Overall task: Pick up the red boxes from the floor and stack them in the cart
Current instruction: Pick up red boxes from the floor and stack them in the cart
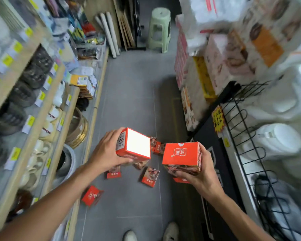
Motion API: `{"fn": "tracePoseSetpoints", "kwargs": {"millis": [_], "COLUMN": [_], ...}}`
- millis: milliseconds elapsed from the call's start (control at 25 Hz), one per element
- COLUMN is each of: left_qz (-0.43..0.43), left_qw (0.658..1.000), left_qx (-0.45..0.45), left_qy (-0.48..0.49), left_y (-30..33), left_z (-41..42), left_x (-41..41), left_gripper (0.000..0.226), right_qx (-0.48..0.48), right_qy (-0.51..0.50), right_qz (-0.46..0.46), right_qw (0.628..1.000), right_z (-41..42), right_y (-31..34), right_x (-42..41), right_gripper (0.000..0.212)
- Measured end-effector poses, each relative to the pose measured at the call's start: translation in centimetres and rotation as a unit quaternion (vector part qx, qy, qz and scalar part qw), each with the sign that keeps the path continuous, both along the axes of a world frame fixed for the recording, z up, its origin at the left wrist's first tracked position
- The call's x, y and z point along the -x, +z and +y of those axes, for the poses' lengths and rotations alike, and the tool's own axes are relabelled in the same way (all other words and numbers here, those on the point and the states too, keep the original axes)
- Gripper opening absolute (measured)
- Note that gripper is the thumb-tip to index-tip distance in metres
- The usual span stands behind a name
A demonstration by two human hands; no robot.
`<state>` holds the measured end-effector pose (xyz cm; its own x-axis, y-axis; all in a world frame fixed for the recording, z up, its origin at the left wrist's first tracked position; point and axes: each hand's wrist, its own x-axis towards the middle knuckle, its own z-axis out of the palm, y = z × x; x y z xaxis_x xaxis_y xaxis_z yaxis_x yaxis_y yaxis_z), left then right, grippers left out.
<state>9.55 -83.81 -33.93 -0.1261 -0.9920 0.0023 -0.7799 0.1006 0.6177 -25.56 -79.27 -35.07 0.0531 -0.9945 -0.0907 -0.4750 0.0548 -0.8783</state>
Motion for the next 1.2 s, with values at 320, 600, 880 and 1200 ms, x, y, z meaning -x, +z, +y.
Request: {"fn": "tracePoseSetpoints", "kwargs": {"millis": [320,600,880,1200], "left_qz": [0.027,0.073,0.031,-0.014], "left_qw": [0.992,0.973,0.967,0.925], "left_qx": [0.116,0.207,0.227,0.216], "left_qy": [0.038,0.066,0.109,0.311], "left_y": [20.2,30.4,34.2,35.8], "left_z": [1.7,5.3,7.6,18.0], "left_x": [-4.9,-8.8,-9.6,-10.7], "left_gripper": [0.117,0.118,0.116,0.118], "right_qx": [0.155,0.259,0.287,0.273], "right_qy": [0.039,0.085,0.149,0.287], "right_qz": [-0.02,-0.024,-0.059,-0.133], "right_qw": [0.987,0.962,0.945,0.909], "right_z": [-1.1,-0.7,-2.6,-5.5], "right_y": [17.7,27.1,30.3,32.5], "right_x": [-4.3,-8.4,-9.6,-15.4], "right_gripper": [0.124,0.124,0.12,0.113]}}
